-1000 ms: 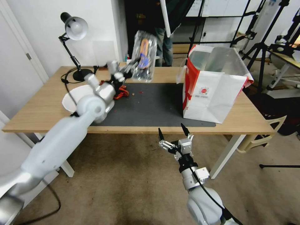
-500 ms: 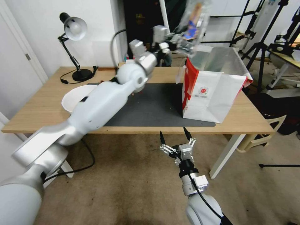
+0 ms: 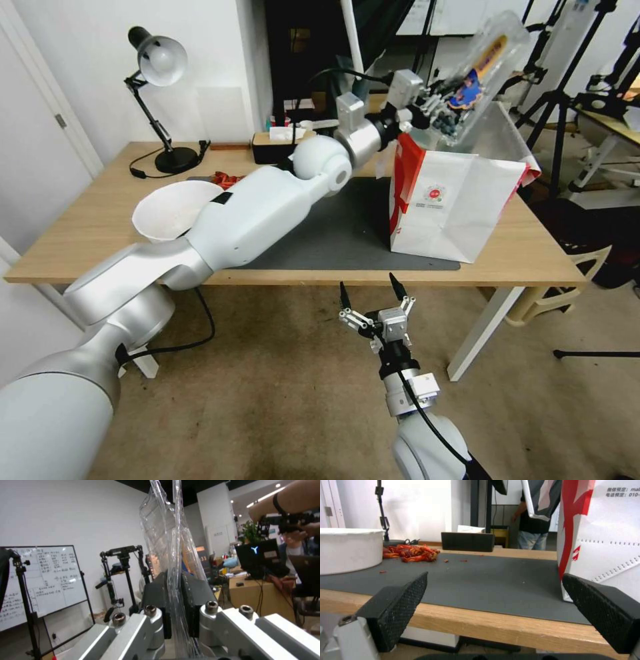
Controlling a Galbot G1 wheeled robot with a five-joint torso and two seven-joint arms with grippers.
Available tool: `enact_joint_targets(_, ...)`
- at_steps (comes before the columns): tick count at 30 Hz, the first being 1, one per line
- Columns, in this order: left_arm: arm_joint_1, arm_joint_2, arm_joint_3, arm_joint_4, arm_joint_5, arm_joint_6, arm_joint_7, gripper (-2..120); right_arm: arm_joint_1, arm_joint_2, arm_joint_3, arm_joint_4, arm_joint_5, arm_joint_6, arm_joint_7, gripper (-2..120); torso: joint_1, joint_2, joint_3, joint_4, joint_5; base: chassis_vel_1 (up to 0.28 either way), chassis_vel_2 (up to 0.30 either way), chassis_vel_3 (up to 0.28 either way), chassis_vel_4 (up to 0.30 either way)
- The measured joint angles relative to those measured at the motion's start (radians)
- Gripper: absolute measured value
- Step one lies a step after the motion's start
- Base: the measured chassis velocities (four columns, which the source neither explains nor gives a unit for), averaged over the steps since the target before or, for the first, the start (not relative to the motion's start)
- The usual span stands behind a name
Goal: Close the takeout container lid, then place the container into the takeout bag.
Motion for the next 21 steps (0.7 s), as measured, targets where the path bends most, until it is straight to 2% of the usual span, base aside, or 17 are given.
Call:
enact_joint_targets(3, 0.0, -0.008, 0.01, 0.01, 0.025, -0.002, 0.001, 7, 0.003, 0.001, -0.001, -0.004, 0.001, 0.0, 0.0, 100, 0.0, 0.0, 0.0, 0.0001, -0.0001, 0.0, 0.0, 0.0, 0.0)
enact_joint_targets(6, 0.0, -0.011, 0.016, 0.012, 0.039, -0.003, 0.001, 13, 0.007, 0.001, -0.001, -0.006, 0.004, -0.001, 0.0, 100, 0.0, 0.0, 0.0, 0.0, -0.0001, 0.0, 0.0, 0.0, 0.0)
enact_joint_targets(9, 0.001, -0.009, 0.022, 0.012, 0.046, -0.003, -0.002, 29, 0.014, 0.001, -0.002, -0.008, 0.007, -0.002, 0.0, 100, 0.0, 0.0, 0.0, 0.0001, -0.0001, 0.0, 0.0, 0.0, 0.0)
enact_joint_targets(12, 0.001, -0.008, 0.022, 0.012, 0.048, -0.003, -0.004, 34, 0.015, 0.001, -0.002, -0.008, 0.007, -0.002, 0.0, 100, 0.0, 0.0, 0.0, 0.0002, -0.0002, 0.0, 0.0, 0.0, 0.0)
enact_joint_targets(14, 0.003, -0.005, 0.02, 0.01, 0.05, -0.003, -0.009, 46, 0.015, 0.001, -0.001, -0.008, 0.008, -0.002, 0.0, 100, 0.0, 0.0, 0.0, 0.0001, -0.0002, 0.0, 0.0, 0.0, 0.0)
enact_joint_targets(16, 0.003, -0.004, 0.019, 0.009, 0.05, -0.003, -0.009, 50, 0.015, 0.001, -0.001, -0.008, 0.008, -0.002, 0.0, 100, 0.0, 0.0, 0.0, 0.0001, -0.0002, 0.0, 0.0, 0.0, 0.0)
enact_joint_targets(18, 0.004, 0.003, 0.017, 0.006, 0.05, -0.003, -0.013, 61, 0.015, 0.001, -0.001, -0.009, 0.009, -0.003, 0.0, 100, 0.0, 0.0, 0.0, 0.0, -0.0002, 0.0, 0.0, 0.0, 0.0)
enact_joint_targets(20, 0.004, 0.005, 0.015, 0.004, 0.049, -0.002, -0.015, 63, 0.016, 0.001, -0.001, -0.01, 0.009, -0.004, 0.0, 100, 0.0, 0.0, 0.0, 0.0001, -0.0002, 0.0, 0.0, 0.0, 0.0)
enact_joint_targets(21, 0.005, 0.011, 0.009, -0.003, 0.041, 0.0, -0.029, 72, 0.017, 0.002, -0.001, -0.01, 0.009, -0.004, 0.0, 100, 0.0, 0.0, 0.0, 0.0001, -0.0002, 0.0, 0.0, 0.0, 0.0)
